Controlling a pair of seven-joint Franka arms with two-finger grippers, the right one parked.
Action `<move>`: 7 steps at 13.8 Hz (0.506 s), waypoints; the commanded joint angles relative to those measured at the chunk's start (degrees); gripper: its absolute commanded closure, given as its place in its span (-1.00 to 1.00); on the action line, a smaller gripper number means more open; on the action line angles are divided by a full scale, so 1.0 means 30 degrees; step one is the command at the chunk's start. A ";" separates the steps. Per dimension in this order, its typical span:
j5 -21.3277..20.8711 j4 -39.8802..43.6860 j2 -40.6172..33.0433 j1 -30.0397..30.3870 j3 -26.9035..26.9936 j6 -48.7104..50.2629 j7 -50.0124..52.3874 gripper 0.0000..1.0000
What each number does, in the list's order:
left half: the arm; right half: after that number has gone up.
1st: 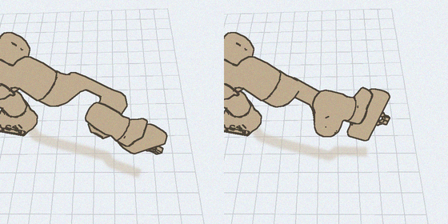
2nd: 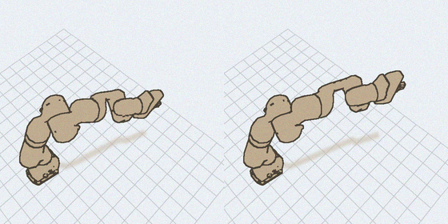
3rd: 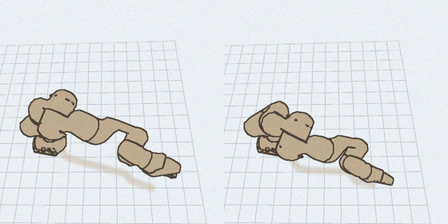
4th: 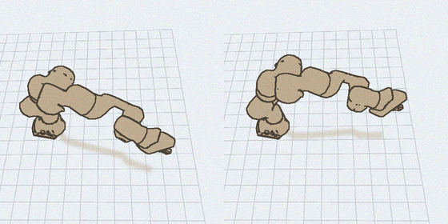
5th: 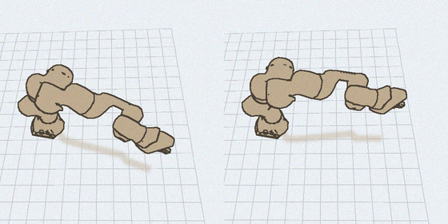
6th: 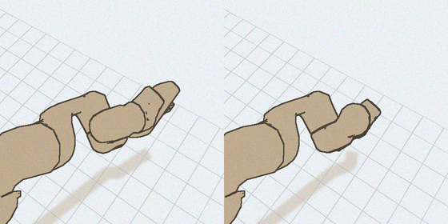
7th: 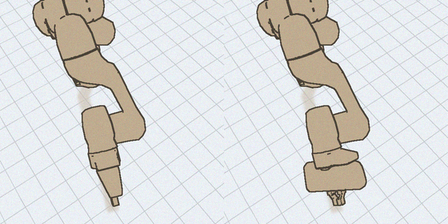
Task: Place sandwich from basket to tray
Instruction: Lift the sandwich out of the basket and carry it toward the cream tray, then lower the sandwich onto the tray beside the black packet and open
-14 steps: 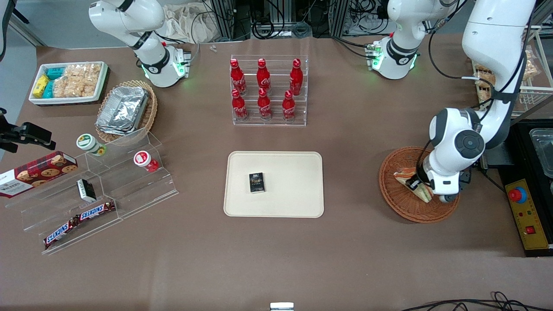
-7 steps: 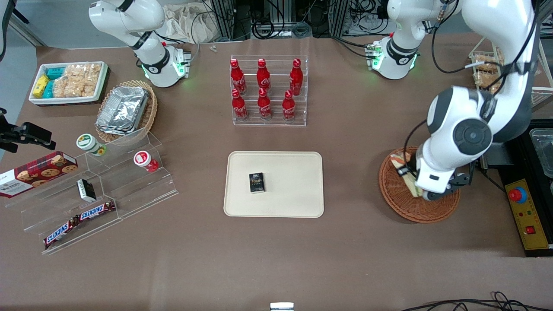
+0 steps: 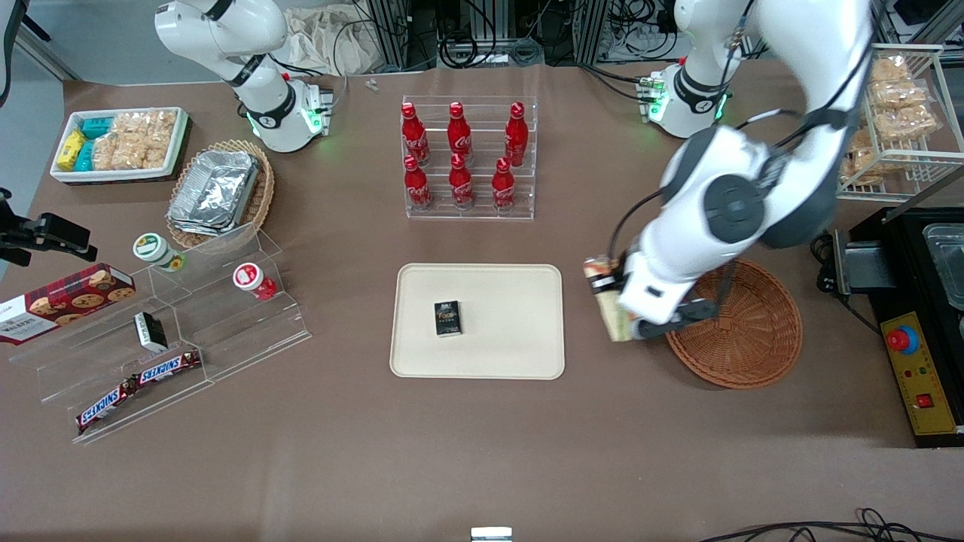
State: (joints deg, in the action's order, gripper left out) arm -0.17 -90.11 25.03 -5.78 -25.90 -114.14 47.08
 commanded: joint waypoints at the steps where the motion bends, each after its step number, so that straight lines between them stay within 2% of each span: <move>1: -0.0612 0.0916 0.2811 -0.1669 0.0078 -0.1588 0.0536 1.00; 3: -0.3007 0.1032 0.4772 -0.2758 0.0166 -0.2698 0.0537 1.00; 6: -0.4244 0.0596 0.5190 -0.3052 0.0166 -0.3730 0.0566 1.00; 7: -0.5061 0.0216 0.5424 -0.3053 0.0166 -0.4050 0.0653 1.00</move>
State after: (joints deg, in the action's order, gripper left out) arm -12.00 -89.71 41.03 -14.50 -25.78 -126.15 48.50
